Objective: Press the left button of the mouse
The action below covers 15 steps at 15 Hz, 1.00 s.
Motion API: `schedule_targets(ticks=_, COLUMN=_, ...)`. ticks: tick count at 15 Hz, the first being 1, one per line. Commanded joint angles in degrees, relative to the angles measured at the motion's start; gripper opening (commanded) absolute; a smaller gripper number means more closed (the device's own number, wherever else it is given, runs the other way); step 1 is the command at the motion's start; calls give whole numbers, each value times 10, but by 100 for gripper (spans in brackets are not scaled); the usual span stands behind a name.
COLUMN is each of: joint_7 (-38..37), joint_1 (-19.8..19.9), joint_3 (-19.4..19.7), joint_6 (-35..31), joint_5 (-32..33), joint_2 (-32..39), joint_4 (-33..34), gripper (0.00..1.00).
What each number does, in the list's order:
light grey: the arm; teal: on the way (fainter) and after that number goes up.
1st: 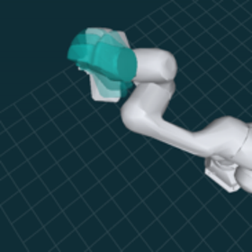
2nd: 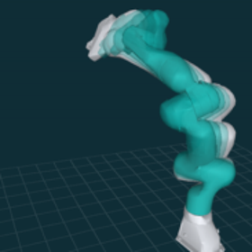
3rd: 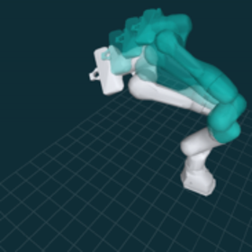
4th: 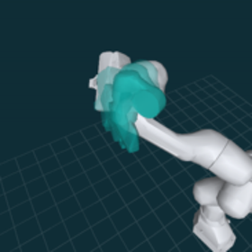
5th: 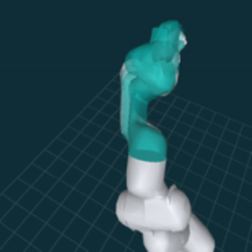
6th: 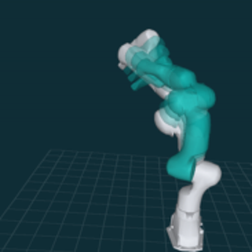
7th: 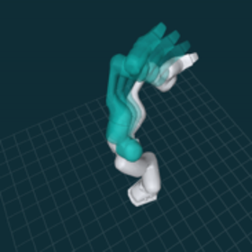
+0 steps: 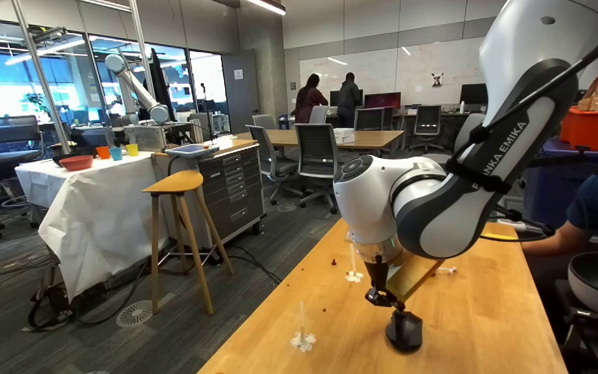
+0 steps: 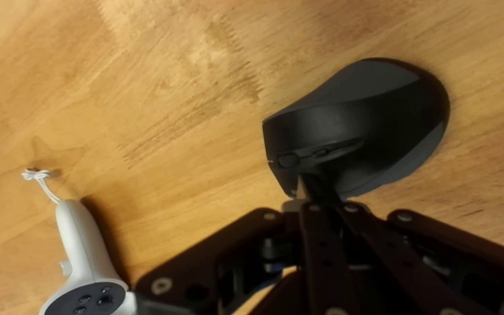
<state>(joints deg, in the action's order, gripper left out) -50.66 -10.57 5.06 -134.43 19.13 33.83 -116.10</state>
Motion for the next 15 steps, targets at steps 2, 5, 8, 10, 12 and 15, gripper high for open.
schedule_targets(ticks=2, joint_7=3, joint_1=-17, joint_3=3, joint_6=14, joint_5=-14, joint_2=-39, joint_4=9, gripper=0)
schedule_targets(ticks=5, joint_7=4, joint_1=-21, joint_3=-3, joint_6=10, joint_5=-13, joint_2=-71, joint_4=13, gripper=0)
schedule_targets(ticks=8, joint_7=10, joint_1=-18, joint_3=-14, joint_6=10, joint_5=-24, joint_2=-104, joint_4=16, gripper=0)
schedule_targets(ticks=10, joint_7=21, joint_1=-12, joint_3=-26, joint_6=9, joint_5=-40, joint_2=-128, joint_4=16, gripper=0)
schedule_targets(ticks=12, joint_7=47, joint_1=-2, joint_3=-42, joint_6=13, joint_5=-78, joint_2=-150, joint_4=17, gripper=0)
schedule_targets(ticks=15, joint_7=133, joint_1=21, joint_3=-77, joint_6=31, joint_5=-184, joint_2=-179, joint_4=22, gripper=0)
